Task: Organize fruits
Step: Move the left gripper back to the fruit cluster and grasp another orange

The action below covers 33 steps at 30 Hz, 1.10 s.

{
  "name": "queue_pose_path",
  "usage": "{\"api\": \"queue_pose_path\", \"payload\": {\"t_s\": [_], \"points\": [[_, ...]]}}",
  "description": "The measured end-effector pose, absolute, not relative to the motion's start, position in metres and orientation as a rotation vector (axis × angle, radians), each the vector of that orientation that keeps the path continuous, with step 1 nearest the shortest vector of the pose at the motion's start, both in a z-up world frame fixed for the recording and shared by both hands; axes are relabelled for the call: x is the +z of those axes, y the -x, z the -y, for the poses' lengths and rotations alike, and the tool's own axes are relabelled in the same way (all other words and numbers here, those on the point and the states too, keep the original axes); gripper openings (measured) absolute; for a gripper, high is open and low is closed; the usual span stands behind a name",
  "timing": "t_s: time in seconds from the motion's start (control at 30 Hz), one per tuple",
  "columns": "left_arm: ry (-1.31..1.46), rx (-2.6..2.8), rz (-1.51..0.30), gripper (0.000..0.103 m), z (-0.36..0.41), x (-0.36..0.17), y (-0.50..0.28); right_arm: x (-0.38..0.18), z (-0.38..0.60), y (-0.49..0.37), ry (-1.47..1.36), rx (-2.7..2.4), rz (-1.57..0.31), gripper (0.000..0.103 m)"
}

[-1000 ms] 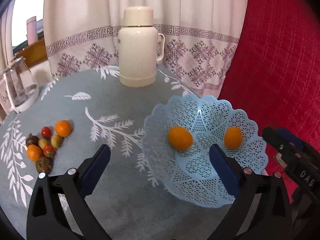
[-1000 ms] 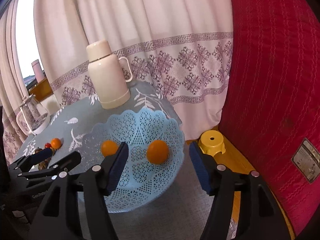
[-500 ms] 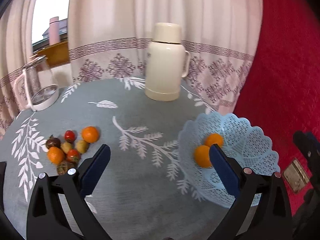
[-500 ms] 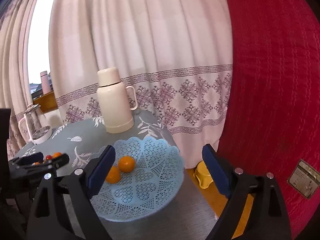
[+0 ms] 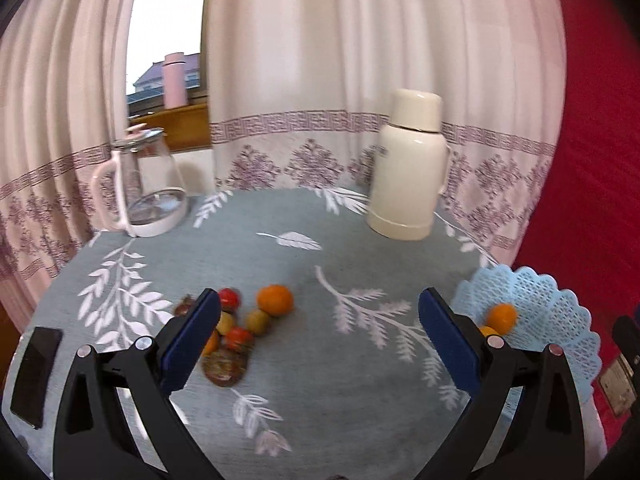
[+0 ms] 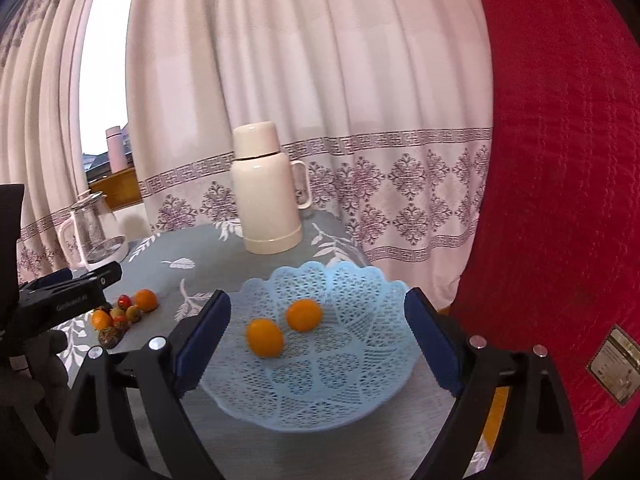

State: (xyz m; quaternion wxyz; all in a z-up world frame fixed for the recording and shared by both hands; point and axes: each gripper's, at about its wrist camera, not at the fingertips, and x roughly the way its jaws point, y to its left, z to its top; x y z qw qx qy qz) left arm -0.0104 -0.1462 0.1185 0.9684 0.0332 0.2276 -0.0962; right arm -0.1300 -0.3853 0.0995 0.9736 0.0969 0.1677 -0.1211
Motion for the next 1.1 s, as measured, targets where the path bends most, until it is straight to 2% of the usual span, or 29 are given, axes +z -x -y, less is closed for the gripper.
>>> {"api": "queue_pose_path", "payload": {"t_s": [0.43,0.7,1.1], "points": [[0.027,-0.049,-0.502,0.100,0.068,0.116,-0.018,0.098,0.343,0.111,-0.204,-0.140,-0.388,0.088],[0.095,-0.027,-0.618,0.099,0.039,0.088,-0.047,0.090,0.316,0.101,-0.175,-0.086,-0.424,0.088],[0.171,-0.061,-0.768,0.063,0.026,0.046,-0.085,0.080,0.292,0.088,-0.144,-0.044,-0.474,0.088]]}}
